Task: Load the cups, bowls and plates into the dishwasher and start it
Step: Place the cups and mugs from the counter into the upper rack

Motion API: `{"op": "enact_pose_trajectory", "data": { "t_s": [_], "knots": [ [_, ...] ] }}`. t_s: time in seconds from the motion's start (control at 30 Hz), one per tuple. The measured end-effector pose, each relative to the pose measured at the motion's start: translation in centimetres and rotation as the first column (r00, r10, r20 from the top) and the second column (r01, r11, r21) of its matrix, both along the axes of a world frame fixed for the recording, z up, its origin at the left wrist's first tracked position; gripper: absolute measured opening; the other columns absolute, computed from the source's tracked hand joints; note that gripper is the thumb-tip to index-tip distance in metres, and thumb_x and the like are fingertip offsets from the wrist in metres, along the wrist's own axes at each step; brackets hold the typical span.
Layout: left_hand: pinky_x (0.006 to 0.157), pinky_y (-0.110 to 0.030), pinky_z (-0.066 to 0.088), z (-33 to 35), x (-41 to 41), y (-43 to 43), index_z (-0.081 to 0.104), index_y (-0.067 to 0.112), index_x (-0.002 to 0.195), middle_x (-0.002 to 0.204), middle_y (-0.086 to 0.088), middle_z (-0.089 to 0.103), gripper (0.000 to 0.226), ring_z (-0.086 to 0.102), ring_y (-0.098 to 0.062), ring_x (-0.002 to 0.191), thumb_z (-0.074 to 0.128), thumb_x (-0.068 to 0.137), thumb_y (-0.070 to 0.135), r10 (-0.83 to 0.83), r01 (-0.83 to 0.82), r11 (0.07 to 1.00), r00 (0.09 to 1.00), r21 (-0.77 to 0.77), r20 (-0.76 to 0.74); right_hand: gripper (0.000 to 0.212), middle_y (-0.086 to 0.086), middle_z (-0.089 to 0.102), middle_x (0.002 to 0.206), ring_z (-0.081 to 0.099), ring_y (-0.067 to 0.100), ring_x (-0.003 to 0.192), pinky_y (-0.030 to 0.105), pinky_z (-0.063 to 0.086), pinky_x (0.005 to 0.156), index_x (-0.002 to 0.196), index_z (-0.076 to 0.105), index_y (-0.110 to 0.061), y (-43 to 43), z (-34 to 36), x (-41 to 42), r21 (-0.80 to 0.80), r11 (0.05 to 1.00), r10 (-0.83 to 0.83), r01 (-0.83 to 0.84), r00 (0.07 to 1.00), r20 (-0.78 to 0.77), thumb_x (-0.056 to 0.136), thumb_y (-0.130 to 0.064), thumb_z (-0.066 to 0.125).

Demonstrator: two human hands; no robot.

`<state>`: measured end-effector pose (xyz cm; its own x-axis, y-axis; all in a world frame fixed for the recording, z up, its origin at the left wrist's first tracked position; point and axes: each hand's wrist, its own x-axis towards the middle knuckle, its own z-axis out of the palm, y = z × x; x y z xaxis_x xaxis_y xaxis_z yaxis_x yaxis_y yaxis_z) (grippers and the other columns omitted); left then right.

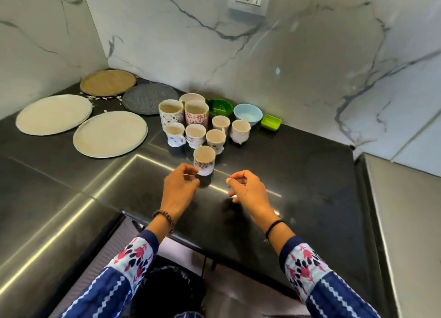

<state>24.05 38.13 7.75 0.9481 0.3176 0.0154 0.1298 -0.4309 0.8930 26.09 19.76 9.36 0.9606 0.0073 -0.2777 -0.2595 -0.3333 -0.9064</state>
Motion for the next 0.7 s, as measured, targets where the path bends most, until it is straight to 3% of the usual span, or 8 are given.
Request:
{"op": "enact_pose_trajectory", "data": {
  "t_s": [0.07,0.2,0.33,0.47,0.6,0.7],
  "knots": [
    [0.087,-0.033,0.053,-0.7,1.1,1.3,0.058,0.017,0.109,0.107,0.001,0.065,0.033,0.062,-0.014,0.096,0.072,0.08,0.009,0.065,-0.065,0.998,0.998,-0.02,-0.002,0.02,0.007,0.069,0.107,0.071,0.018,0.081,0.025,0.056,0.06,0.111,0.062,-0.013,1.4,-0.3,1.4,0.006,1.0,0.031,-0.031,0.999,-0.027,0.094,-0.023,0.066],
    [0.094,-0.024,0.042,-1.6,3.0,2.2,0.047,0.019,0.134,0.132,0.001,0.055,0.064,0.053,-0.012,0.117,0.078,0.078,0.009,-0.014,0.008,0.994,0.998,-0.11,-0.057,0.043,-0.006,0.06,0.134,0.07,0.019,0.097,0.028,0.06,0.067,0.137,0.053,-0.022,3.3,-1.1,3.3,-0.014,0.992,0.127,-0.128,0.992,-0.019,0.096,-0.023,0.063],
    [0.103,-0.024,0.035,-1.8,4.4,2.0,0.037,0.021,0.145,0.147,0.0,0.047,0.083,0.045,-0.015,0.133,0.082,0.075,0.014,-0.106,0.093,0.984,0.991,-0.152,-0.081,0.052,-0.013,0.054,0.132,0.069,0.015,0.101,0.03,0.062,0.074,0.149,0.04,-0.032,4.5,-1.0,4.2,0.031,0.982,0.187,-0.185,0.981,-0.044,0.1,-0.024,0.057],
    [0.104,-0.025,0.039,-1.7,5.4,1.7,0.039,0.023,0.143,0.139,0.004,0.054,0.085,0.051,-0.01,0.126,0.086,0.072,0.021,-0.14,0.127,0.975,0.988,-0.184,-0.062,0.055,-0.01,0.054,0.139,0.069,0.013,0.103,0.033,0.063,0.077,0.152,0.035,-0.036,4.8,-0.8,4.5,0.03,0.98,0.199,-0.198,0.978,-0.065,0.102,-0.026,0.055],
    [0.087,-0.011,0.042,-1.5,5.8,1.4,0.05,0.029,0.131,0.118,0.012,0.061,0.07,0.057,-0.004,0.11,0.086,0.071,0.025,-0.183,0.181,0.977,0.983,-0.113,-0.005,0.055,-0.009,0.051,0.143,0.069,0.013,0.101,0.032,0.062,0.078,0.153,0.033,-0.034,4.5,-0.6,3.9,0.059,0.981,0.189,-0.184,0.976,-0.107,0.103,-0.024,0.053],
    [0.089,-0.026,0.049,-1.5,5.6,0.9,0.052,0.03,0.123,0.115,0.01,0.063,0.066,0.06,-0.009,0.107,0.087,0.067,0.036,-0.175,0.175,0.985,0.985,0.002,0.008,0.052,-0.011,0.052,0.138,0.07,0.013,0.1,0.033,0.062,0.079,0.15,0.037,-0.034,4.0,-0.8,2.8,0.077,0.984,0.17,-0.162,0.98,-0.106,0.103,-0.018,0.052]
  ]
}}
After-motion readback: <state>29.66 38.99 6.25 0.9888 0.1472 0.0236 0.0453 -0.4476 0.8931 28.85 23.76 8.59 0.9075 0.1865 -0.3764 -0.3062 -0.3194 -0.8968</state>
